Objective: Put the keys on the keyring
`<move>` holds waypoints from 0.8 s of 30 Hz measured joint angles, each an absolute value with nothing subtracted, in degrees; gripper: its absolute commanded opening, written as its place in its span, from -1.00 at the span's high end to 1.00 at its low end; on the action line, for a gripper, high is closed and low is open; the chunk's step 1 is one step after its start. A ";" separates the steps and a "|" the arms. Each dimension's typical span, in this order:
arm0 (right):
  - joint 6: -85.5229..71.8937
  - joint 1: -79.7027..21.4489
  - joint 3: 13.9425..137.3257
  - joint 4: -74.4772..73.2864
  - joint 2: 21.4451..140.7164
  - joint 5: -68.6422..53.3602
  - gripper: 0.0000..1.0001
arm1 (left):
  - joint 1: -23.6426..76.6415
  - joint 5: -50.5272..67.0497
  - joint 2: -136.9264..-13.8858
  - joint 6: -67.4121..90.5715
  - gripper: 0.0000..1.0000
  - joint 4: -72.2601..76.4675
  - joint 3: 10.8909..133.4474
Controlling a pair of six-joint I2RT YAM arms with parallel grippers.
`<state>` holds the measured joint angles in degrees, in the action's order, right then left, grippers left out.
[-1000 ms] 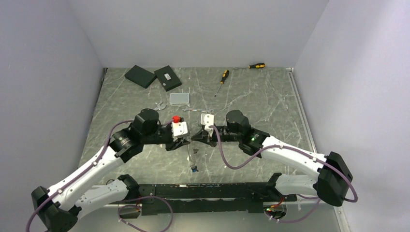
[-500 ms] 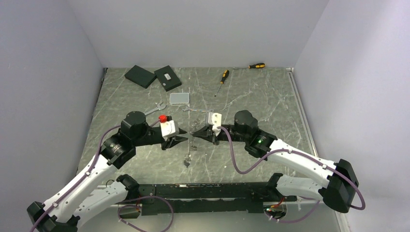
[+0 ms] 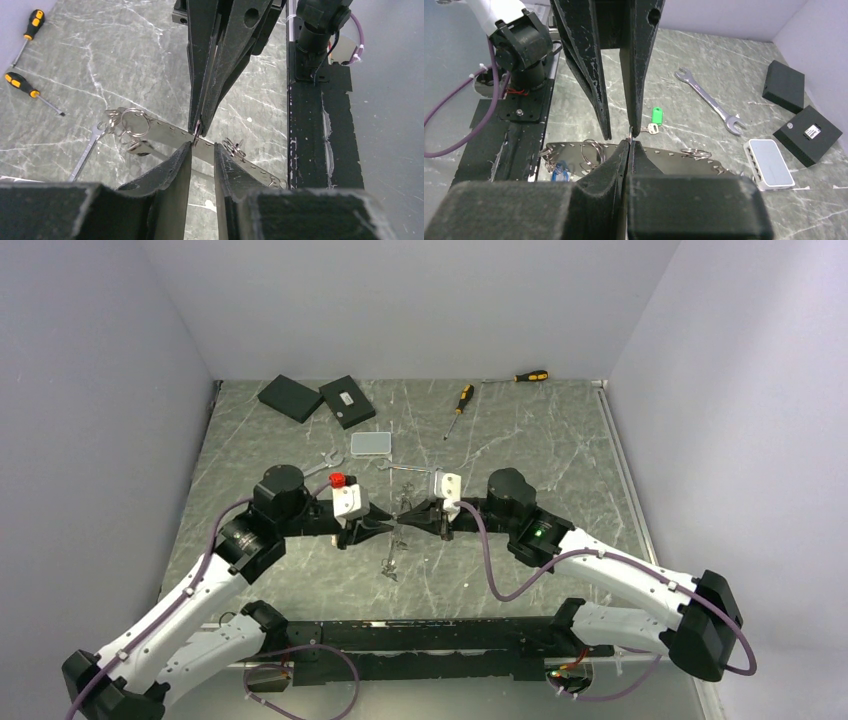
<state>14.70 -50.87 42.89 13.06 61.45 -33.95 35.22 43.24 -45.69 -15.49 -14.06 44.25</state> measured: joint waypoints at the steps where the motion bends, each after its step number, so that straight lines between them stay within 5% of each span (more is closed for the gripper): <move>1: 14.55 -50.89 42.89 13.34 61.41 -34.13 1.00 | 35.22 43.51 -46.02 -15.44 0.45 -13.98 44.25; 24: 13.23 -50.85 42.35 15.18 60.84 -35.97 1.00 | 34.94 45.32 -47.66 -14.02 0.56 -12.10 44.25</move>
